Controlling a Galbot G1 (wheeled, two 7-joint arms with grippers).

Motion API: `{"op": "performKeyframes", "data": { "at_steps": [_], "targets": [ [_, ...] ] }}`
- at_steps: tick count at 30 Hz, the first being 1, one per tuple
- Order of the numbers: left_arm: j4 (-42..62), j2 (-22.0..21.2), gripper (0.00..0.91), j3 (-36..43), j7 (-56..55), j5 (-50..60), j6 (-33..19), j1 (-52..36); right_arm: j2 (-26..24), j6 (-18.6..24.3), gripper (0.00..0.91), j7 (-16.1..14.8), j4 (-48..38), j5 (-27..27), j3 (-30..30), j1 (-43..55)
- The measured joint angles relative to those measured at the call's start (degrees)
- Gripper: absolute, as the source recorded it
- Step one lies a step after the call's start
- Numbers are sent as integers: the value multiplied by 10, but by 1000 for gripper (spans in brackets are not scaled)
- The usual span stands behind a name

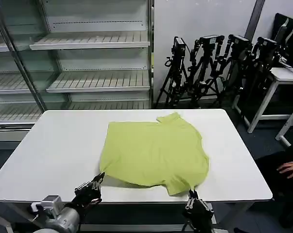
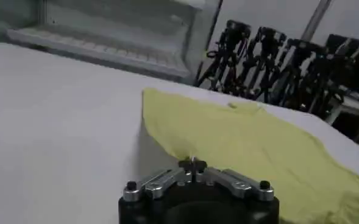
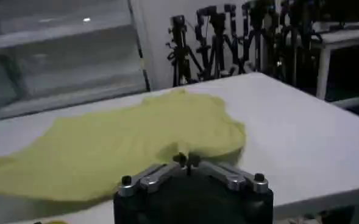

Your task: Fold and organize the clothes.

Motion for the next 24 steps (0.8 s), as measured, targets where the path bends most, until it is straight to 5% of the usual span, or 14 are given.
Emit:
{"op": "performKeyframes", "data": {
  "at_steps": [24],
  "targets": [
    [44,3,40,0,33,-24,-26,-45,-107,-21,0,-22,-71,132,106,161]
  ]
}}
